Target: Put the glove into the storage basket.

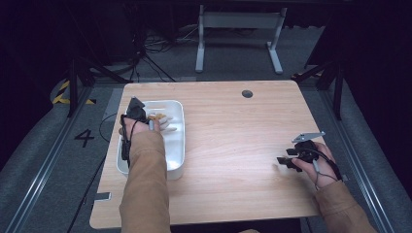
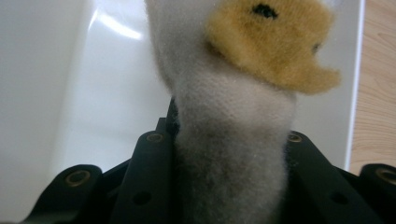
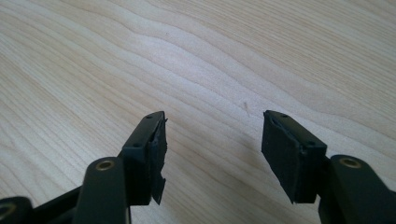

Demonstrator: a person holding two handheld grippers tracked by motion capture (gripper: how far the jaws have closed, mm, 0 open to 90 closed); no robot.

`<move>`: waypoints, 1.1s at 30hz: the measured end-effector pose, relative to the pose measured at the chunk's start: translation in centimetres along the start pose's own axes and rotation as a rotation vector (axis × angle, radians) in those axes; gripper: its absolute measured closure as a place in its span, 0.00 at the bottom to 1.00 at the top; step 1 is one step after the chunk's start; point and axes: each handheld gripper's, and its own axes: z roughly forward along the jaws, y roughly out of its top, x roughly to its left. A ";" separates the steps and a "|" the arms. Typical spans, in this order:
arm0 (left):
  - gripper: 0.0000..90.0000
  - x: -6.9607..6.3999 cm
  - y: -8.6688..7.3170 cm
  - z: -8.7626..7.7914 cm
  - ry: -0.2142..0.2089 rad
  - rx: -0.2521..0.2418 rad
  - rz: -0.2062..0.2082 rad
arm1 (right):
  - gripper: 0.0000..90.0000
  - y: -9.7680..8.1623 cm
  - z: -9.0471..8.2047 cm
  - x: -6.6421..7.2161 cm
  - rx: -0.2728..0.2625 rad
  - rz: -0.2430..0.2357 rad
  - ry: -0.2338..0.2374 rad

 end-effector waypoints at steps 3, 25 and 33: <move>0.78 0.3 -0.1 0.4 0.007 0.014 0.003 | 0.45 0.0 0.0 0.0 0.001 -0.001 0.002; 0.76 0.9 -0.8 3.2 0.036 0.095 0.006 | 0.45 -0.3 0.4 -0.3 0.016 -0.001 -0.002; 0.75 1.1 -1.1 4.2 0.039 0.114 0.004 | 0.45 -0.4 0.5 -0.3 0.019 0.001 0.001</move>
